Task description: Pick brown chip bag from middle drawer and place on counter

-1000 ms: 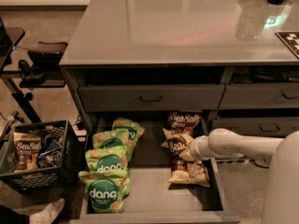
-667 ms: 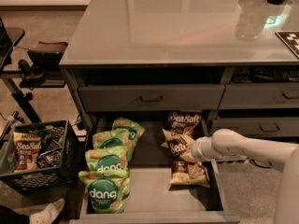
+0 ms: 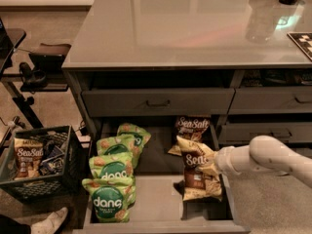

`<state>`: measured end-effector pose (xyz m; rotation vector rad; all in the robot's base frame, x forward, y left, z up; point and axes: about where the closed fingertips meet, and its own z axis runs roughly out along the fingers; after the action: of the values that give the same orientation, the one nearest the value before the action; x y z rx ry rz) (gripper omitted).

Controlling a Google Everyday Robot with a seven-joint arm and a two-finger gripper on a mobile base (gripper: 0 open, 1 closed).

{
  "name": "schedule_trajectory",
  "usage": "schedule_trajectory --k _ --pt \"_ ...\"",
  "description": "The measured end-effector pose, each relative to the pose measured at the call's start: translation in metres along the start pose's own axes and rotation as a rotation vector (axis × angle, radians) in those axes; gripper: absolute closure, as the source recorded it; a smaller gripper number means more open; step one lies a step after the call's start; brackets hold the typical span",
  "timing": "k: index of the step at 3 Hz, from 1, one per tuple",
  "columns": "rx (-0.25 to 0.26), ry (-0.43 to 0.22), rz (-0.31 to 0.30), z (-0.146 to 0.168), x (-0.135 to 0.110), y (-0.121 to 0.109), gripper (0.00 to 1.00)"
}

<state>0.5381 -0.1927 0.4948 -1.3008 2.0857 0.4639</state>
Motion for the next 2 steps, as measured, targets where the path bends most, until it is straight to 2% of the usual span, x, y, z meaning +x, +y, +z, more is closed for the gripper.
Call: schedule_trajectory --k 1,2 --pt "-0.035 -0.046 -0.078 -0.047 -0.031 0.013 1.00" --pt "-0.043 -0.063 -0.144 -0.079 -0.063 0.016 1.00"
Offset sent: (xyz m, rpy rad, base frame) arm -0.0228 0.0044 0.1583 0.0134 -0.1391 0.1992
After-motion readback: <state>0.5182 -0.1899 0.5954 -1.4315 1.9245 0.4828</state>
